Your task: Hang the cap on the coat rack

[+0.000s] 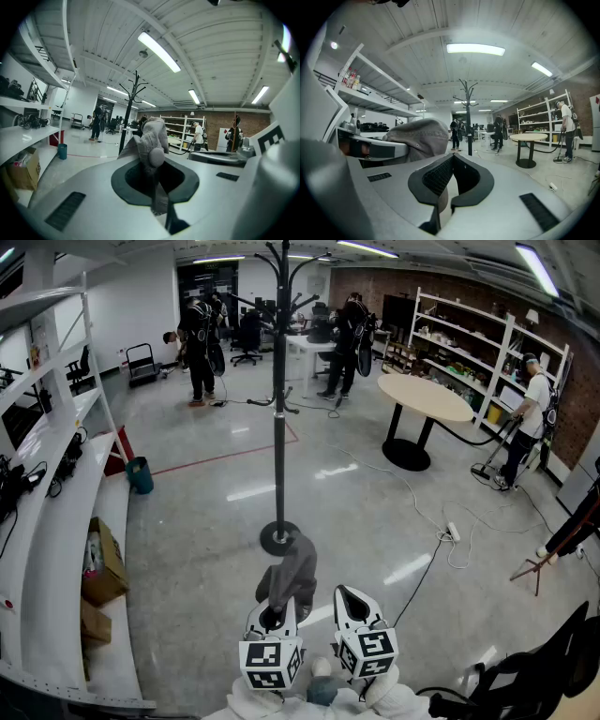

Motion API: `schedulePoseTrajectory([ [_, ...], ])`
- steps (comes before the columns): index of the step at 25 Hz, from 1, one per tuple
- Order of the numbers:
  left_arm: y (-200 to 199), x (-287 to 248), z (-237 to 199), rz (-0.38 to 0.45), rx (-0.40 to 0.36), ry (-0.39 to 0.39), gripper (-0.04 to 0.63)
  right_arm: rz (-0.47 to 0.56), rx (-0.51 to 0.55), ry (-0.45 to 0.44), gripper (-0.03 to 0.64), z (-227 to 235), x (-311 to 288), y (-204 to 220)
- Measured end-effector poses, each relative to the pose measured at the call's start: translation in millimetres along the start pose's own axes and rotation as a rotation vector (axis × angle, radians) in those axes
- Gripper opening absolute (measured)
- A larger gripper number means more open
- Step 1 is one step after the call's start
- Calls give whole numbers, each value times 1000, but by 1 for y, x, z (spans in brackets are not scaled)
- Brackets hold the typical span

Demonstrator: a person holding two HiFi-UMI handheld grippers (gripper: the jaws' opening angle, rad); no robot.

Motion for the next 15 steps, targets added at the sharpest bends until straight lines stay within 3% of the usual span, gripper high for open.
schedulePoseTrajectory([
  [15,-10,-57,-13,0,-14,-28,14,14,-25,-14,9,30,-54,2],
])
Point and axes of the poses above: the fingertips, and each gripper's own axes: x backward along the fingers, z to its right, y out of its underside, the point moved 1 cm from there along x, backward along the fingers, and after that the axes turned 12 degrees about x, right-handed, at the moved point
